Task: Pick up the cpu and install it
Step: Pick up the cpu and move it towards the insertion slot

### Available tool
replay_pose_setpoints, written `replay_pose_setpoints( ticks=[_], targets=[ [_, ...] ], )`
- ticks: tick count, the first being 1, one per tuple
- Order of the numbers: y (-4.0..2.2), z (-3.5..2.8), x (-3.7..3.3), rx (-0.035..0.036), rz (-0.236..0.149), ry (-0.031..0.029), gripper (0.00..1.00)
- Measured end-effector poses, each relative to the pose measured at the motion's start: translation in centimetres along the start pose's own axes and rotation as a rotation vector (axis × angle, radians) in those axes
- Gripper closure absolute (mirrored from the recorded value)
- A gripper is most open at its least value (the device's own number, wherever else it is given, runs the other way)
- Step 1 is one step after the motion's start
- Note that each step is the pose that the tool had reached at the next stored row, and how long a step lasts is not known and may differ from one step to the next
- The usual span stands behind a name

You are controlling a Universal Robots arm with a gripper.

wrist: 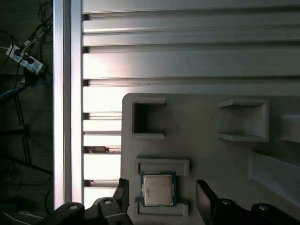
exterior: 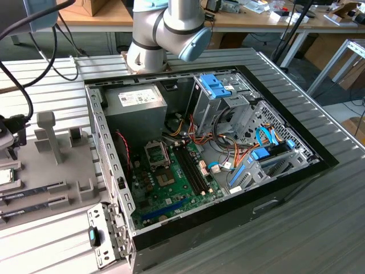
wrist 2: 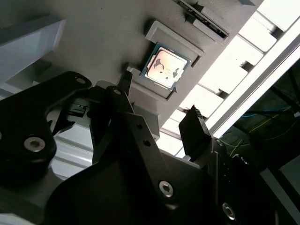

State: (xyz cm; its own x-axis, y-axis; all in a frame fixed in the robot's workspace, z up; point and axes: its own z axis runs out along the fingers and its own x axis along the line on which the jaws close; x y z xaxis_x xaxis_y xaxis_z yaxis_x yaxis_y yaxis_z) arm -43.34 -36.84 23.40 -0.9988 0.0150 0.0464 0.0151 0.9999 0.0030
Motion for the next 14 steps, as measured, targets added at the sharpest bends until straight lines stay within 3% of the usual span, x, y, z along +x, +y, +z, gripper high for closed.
replay_pose_setpoints(
  ticks=[6, 14],
  targets=[
    [-0.02, 0.40, -0.02, -0.0001, 0.000, -0.0001, 0.33],
    [-0.62, 1.05, -0.06, 0.0013, -0.027, -0.0001, 0.33]
  ],
)
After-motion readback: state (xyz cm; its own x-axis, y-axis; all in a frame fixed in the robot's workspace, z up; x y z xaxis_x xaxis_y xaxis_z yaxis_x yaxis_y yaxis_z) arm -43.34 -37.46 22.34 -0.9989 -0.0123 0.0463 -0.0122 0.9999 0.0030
